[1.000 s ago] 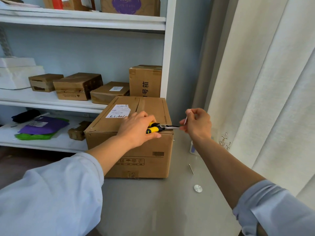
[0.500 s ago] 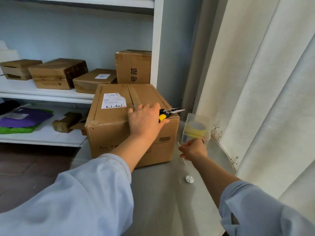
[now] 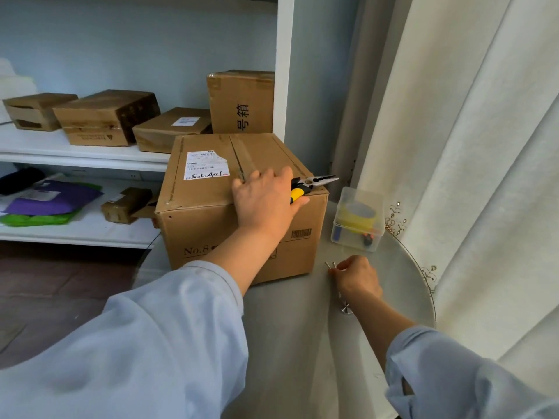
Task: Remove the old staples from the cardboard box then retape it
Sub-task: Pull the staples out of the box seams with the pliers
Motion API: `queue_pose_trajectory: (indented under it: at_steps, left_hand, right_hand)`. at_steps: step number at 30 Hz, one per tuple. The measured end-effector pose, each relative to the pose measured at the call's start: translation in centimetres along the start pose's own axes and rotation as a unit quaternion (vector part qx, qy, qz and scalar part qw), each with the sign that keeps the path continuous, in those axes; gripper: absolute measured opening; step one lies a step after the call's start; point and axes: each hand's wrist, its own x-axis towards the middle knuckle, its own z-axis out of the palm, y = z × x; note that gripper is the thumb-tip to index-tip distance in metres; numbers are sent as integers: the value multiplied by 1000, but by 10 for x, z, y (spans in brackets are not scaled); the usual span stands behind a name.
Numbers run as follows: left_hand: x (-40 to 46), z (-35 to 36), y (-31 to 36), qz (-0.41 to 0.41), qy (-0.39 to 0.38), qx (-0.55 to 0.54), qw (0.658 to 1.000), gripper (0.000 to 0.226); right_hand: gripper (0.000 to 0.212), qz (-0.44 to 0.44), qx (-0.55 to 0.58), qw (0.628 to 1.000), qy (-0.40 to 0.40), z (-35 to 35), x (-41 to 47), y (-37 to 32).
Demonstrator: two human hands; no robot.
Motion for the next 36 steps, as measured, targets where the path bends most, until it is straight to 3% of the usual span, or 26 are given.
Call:
queue_pose_trajectory:
  at_steps: [8,13,18,21,24,28,30,33,36]
  left_hand:
    - [-1,0,1,9,10,10,1000,49]
    - [0,0,0,5,-6,5,1000,48]
    - [7,-14,-7,26,-89,-30,995,50]
    - [14,-34,-17,34,-112,-34,993,39]
    - [17,-54,-38,14,-93,-12,995,30]
    - [11,-81,-76,-35,-128,32,991,29]
    - [3,-86,-94,-66,-155,32,985,31]
    - [-11,-84,-116,-101,-201,14,974,35]
    - [-16,-84,-130,-108,-218,-21,970,33]
  right_hand:
    - [17,-10,-18,1000,19,1,9,3]
    - [26,-19,46,998,31,-9,7,-6]
    - [29,-115,113,979,129,-40,-33,-49]
    - [35,-175,225,945,163,-52,-71,-82]
    - [50,-178,320,925,104,-50,-96,-107]
    - [71,-180,378,908,-22,-39,-126,-130]
    - [76,-215,326,919,-55,-35,-143,-139]
    - [72,-290,159,938,-102,-26,-162,-149]
    - [75,-307,60,940,-134,-20,-170,-157]
